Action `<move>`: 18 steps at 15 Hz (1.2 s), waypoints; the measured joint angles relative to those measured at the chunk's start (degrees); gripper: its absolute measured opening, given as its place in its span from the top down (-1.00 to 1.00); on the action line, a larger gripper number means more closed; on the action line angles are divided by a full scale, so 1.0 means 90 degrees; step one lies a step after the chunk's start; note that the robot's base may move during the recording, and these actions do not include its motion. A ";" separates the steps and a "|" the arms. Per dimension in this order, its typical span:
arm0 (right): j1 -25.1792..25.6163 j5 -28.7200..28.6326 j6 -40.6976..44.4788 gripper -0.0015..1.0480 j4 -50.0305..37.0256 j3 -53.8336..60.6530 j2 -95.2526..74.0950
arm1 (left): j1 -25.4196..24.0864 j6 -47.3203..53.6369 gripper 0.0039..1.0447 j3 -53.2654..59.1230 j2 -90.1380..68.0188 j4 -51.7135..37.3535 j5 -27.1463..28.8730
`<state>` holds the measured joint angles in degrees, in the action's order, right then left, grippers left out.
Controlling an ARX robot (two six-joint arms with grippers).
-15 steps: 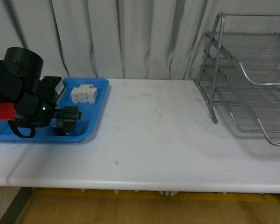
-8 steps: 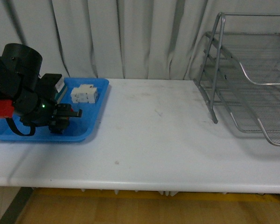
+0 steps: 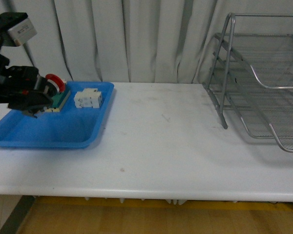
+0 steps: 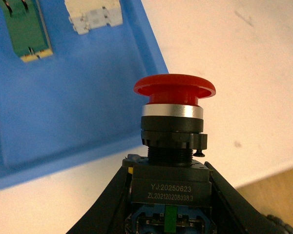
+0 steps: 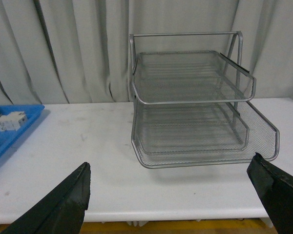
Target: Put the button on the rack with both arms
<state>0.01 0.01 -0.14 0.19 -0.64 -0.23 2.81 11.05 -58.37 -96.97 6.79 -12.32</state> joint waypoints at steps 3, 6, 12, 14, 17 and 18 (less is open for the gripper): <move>0.0000 0.0000 0.0000 -0.87 0.0000 0.0000 0.0000 | -0.0015 0.0160 0.32 0.0809 0.1389 0.0442 -0.0219; 0.0000 0.0000 0.0000 -0.87 0.0000 0.0000 0.0000 | 0.0041 0.0107 0.32 0.1222 0.2215 0.0410 -0.0158; 0.0000 0.0000 0.0000 -0.87 0.0000 0.0000 0.0000 | 0.0245 -0.0214 0.32 0.1503 0.2205 0.0146 -0.0041; 0.0000 0.0000 0.0000 -0.87 0.0005 0.0000 0.0000 | 0.0350 -0.0228 0.32 0.1518 0.2205 0.0109 -0.0036; 0.0000 -0.0002 0.0000 -0.87 0.0002 0.0000 0.0000 | 0.0340 -0.0228 0.32 0.1523 0.2205 0.0078 0.0056; 0.0000 -0.0002 0.0000 -0.87 -0.0005 0.0000 0.0000 | 0.0345 -0.0226 0.32 0.1523 0.2205 0.0070 0.0034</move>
<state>0.01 -0.01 -0.14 0.14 -0.64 -0.23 5.91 9.02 -44.66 -77.12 7.42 -12.01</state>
